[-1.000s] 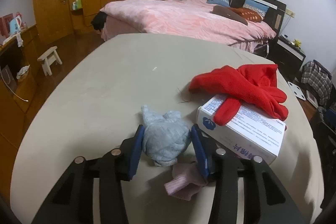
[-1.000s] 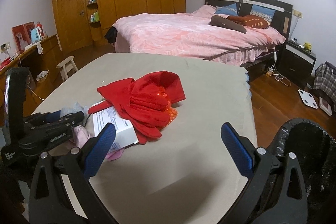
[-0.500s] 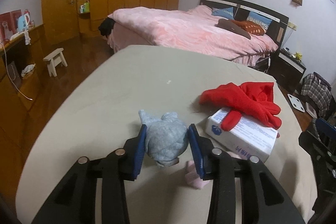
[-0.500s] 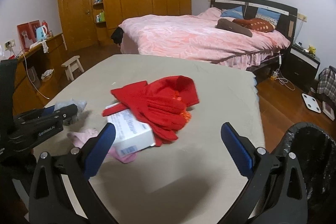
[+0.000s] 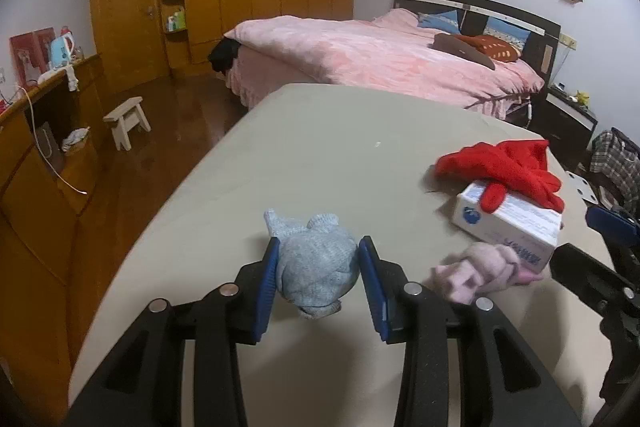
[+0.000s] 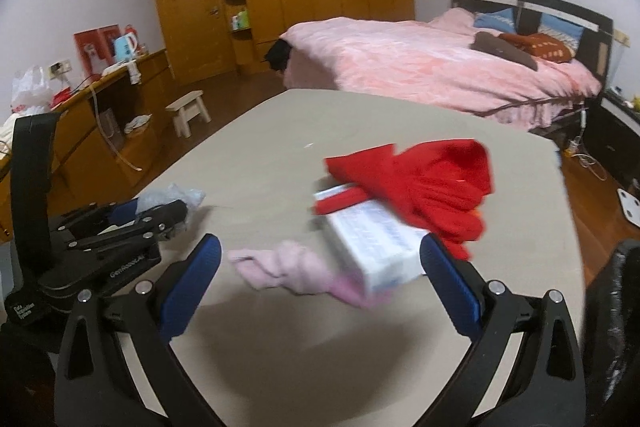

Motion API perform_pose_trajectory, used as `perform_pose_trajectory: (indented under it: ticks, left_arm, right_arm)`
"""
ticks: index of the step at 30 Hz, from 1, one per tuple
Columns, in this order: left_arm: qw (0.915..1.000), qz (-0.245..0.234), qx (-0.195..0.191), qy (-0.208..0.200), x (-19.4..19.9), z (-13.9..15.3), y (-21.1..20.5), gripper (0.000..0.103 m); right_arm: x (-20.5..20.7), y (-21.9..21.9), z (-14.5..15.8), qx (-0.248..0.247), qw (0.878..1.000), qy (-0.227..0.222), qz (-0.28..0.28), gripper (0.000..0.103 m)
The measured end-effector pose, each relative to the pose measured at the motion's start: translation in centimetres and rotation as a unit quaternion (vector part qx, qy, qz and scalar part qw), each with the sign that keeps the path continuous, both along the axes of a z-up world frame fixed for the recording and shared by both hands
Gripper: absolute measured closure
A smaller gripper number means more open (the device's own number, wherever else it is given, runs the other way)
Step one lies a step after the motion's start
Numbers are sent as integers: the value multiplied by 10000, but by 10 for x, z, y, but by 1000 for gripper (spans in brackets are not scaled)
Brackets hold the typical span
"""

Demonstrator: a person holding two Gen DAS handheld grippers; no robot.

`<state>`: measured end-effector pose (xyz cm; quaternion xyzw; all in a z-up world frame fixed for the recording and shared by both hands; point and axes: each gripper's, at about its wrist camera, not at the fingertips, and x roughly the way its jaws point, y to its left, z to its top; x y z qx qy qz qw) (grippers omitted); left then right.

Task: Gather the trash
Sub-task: 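Grasp the pink cloth with the right gripper while the left holds the grey cloth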

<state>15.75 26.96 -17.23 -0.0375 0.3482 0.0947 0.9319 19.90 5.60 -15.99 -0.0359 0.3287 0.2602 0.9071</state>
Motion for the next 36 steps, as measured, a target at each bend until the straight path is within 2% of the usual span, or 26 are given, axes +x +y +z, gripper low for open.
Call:
perform_pose_trajectory:
  ticks: [4,11,21,25,27,29,36]
  left_arm:
    - [10000,55,-8,-19,-6,-1,12,64]
    - [9999,107,-68,-23,-10,-5,21,64]
    - [9999,117,-88,-6,-7,-8,24,64]
    - [9999,124,-116,4,-6,-8,24,64]
    - [9999,118,-109,-3,-6,-8,23,64]
    - [9999,96,-100,-20,-6,-7,21,64]
    - [9999,0,-56,-124,-9,3,12,64]
  right_arm:
    - [0,19,-5,-58,9997,93,210,20]
    - [7,41,-24,-247,9979,421,424,33]
    - [18,50,-44,-623,9961,512,351,33]
    - [27,50,-55,-657,9935,866,328,42]
    - [28,47,-53,-582,9939,887,312,46]
    - [25,44,-50,-491,9949,822,323,55]
    - [21,31,-34,-247,9964,739,337,61]
